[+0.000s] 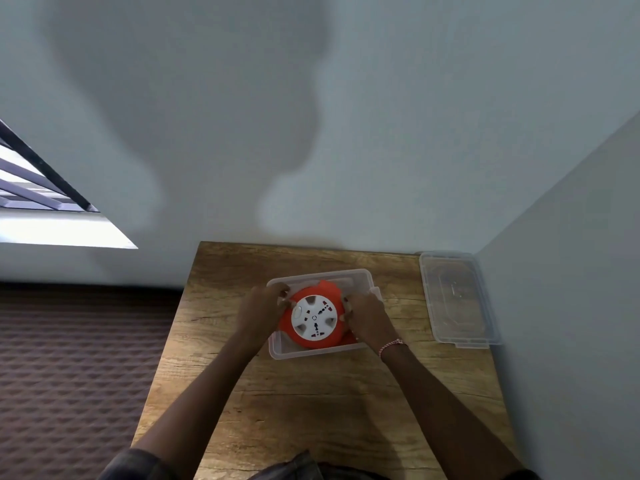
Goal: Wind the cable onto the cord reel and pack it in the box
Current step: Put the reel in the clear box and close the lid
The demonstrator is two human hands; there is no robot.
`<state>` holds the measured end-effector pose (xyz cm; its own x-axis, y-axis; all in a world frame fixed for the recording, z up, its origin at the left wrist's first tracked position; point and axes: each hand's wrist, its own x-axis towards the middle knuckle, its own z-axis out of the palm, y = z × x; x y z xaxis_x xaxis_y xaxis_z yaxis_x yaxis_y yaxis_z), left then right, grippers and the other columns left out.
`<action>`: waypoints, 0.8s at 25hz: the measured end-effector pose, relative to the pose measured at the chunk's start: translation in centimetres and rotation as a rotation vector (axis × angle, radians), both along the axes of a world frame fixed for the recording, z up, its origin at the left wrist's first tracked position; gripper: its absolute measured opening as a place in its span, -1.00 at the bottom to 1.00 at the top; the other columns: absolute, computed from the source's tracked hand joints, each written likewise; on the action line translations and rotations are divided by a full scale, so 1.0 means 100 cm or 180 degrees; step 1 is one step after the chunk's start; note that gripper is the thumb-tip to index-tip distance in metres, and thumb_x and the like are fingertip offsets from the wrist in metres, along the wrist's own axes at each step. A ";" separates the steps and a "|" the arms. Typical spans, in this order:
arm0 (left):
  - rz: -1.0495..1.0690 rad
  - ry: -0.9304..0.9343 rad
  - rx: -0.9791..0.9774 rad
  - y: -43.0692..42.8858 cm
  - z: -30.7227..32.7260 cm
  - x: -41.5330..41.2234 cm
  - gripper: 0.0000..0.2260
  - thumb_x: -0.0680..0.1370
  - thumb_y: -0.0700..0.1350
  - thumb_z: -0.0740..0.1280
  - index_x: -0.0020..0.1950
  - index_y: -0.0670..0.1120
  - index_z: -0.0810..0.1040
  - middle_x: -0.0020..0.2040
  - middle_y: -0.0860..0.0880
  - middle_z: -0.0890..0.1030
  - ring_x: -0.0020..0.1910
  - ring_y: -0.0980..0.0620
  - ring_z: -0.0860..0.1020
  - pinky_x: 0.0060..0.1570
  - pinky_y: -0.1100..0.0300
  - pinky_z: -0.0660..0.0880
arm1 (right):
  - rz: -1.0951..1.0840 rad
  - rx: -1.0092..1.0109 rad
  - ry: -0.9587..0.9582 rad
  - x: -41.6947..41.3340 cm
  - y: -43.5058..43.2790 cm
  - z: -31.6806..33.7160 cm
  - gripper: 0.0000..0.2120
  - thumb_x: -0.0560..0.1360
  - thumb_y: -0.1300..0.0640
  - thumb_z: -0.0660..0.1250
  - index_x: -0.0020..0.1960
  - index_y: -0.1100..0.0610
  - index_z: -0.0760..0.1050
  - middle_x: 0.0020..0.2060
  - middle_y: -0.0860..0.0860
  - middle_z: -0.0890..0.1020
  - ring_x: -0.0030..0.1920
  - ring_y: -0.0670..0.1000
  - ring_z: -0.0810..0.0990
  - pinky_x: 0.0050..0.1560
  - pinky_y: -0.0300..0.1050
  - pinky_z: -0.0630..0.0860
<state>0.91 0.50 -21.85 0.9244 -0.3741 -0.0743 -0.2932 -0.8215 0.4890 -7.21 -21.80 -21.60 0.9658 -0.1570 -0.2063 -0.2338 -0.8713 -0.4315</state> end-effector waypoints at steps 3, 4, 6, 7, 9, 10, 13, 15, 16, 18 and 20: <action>0.0133 -0.0073 -0.0270 0.004 0.004 0.001 -0.73 0.61 -0.05 0.45 0.27 -0.13 0.68 0.11 -0.07 0.78 -0.18 -0.01 0.76 -0.20 0.11 0.69 | 0.0055 0.0006 -0.0349 -0.008 0.002 0.003 -0.84 0.61 0.22 0.34 0.12 0.21 0.65 -0.10 0.12 0.74 -0.10 0.08 0.70 0.03 -0.08 0.64; 0.0163 -0.0049 -0.0391 0.007 0.007 0.001 -0.74 0.62 -0.07 0.45 0.27 -0.14 0.68 0.13 -0.09 0.77 -0.15 -0.03 0.76 -0.15 0.04 0.71 | -0.0079 0.0091 -0.0416 -0.012 0.000 0.005 -0.82 0.63 0.20 0.32 0.13 0.20 0.66 -0.13 0.13 0.74 -0.17 0.06 0.70 -0.03 -0.07 0.67; 0.0215 -0.0100 -0.0618 0.012 0.014 -0.001 -0.75 0.63 -0.09 0.44 0.27 -0.15 0.68 0.14 -0.12 0.77 -0.11 -0.05 0.76 -0.11 0.02 0.72 | -0.0458 0.0274 -0.0655 -0.021 -0.012 0.012 -0.82 0.63 0.18 0.32 0.14 0.15 0.69 -0.15 0.07 0.74 -0.24 -0.05 0.65 -0.13 -0.26 0.60; 0.0233 -0.0185 -0.0705 0.013 0.018 -0.006 -0.75 0.63 -0.08 0.44 0.27 -0.15 0.67 0.13 -0.12 0.77 -0.12 -0.04 0.76 -0.14 0.05 0.71 | -0.0596 0.0329 -0.0828 -0.028 -0.020 0.016 -0.84 0.62 0.18 0.35 0.13 0.12 0.69 -0.15 0.03 0.74 -0.22 -0.09 0.64 -0.14 -0.34 0.52; 0.0190 -0.0387 -0.0795 0.007 0.025 -0.027 -0.72 0.63 -0.02 0.42 0.28 -0.12 0.64 0.12 -0.10 0.76 -0.11 0.00 0.73 -0.19 0.14 0.67 | -0.0910 0.0525 -0.1180 -0.045 -0.035 0.021 -0.89 0.59 0.15 0.41 0.08 0.07 0.70 -0.16 -0.07 0.72 -0.20 -0.15 0.65 -0.13 -0.37 0.50; 0.0059 -0.0515 -0.0783 -0.001 0.026 -0.040 -0.69 0.63 0.03 0.40 0.31 -0.09 0.61 0.15 -0.10 0.74 -0.03 0.00 0.71 -0.13 0.13 0.66 | -0.1123 0.0664 -0.1343 -0.054 -0.041 0.023 -0.90 0.58 0.13 0.42 0.05 0.05 0.70 -0.17 -0.12 0.70 -0.18 -0.21 0.64 -0.12 -0.38 0.51; -0.0627 -0.0821 -0.0629 -0.042 0.024 -0.082 -0.50 0.60 0.18 0.36 0.45 -0.07 0.51 0.40 -0.11 0.61 0.38 -0.10 0.55 0.38 -0.14 0.51 | -0.1630 0.0731 -0.1550 -0.084 -0.062 0.022 -0.93 0.56 0.16 0.45 0.01 0.05 0.69 -0.17 -0.14 0.69 -0.16 -0.27 0.62 -0.09 -0.45 0.49; -0.1196 -0.1005 -0.0449 -0.077 0.018 -0.100 -0.41 0.59 0.20 0.33 0.55 -0.05 0.41 0.53 -0.11 0.49 0.54 -0.11 0.41 0.54 -0.17 0.32 | -0.1816 0.0602 -0.1429 -0.107 -0.075 0.014 -0.94 0.55 0.18 0.45 0.01 0.09 0.68 -0.14 -0.04 0.72 -0.15 -0.11 0.66 -0.09 -0.25 0.58; -0.1521 -0.1097 -0.0273 -0.097 0.014 -0.107 -0.39 0.60 0.21 0.31 0.58 -0.05 0.36 0.58 -0.12 0.43 0.58 -0.12 0.37 0.58 -0.18 0.28 | -0.1923 0.0510 -0.1309 -0.120 -0.084 0.007 -0.94 0.54 0.19 0.45 0.01 0.10 0.68 -0.12 0.00 0.73 -0.13 -0.04 0.68 -0.08 -0.13 0.61; -0.2047 -0.1252 0.0195 -0.134 0.005 -0.117 -0.36 0.61 0.20 0.27 0.61 -0.08 0.31 0.63 -0.17 0.35 0.63 -0.19 0.30 0.61 -0.22 0.21 | -0.2219 0.0395 -0.0982 -0.144 -0.103 -0.007 -0.92 0.55 0.19 0.42 0.02 0.13 0.67 -0.09 0.06 0.74 -0.09 0.08 0.69 -0.05 0.01 0.63; -0.2364 -0.1285 0.0792 -0.167 -0.004 -0.125 -0.36 0.66 0.18 0.21 0.64 -0.14 0.26 0.67 -0.23 0.25 0.67 -0.25 0.19 0.64 -0.27 0.11 | -0.2810 0.0546 -0.0644 -0.160 -0.123 -0.018 -0.88 0.57 0.16 0.37 0.01 0.17 0.66 -0.08 0.13 0.74 -0.03 0.20 0.69 -0.01 0.05 0.61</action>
<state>-11.61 -16.19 -22.25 0.4221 -0.9054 0.0462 -0.9057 -0.4189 0.0648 -23.26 -34.08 -23.35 0.5302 -0.8370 -0.1351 -0.6893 -0.3328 -0.6435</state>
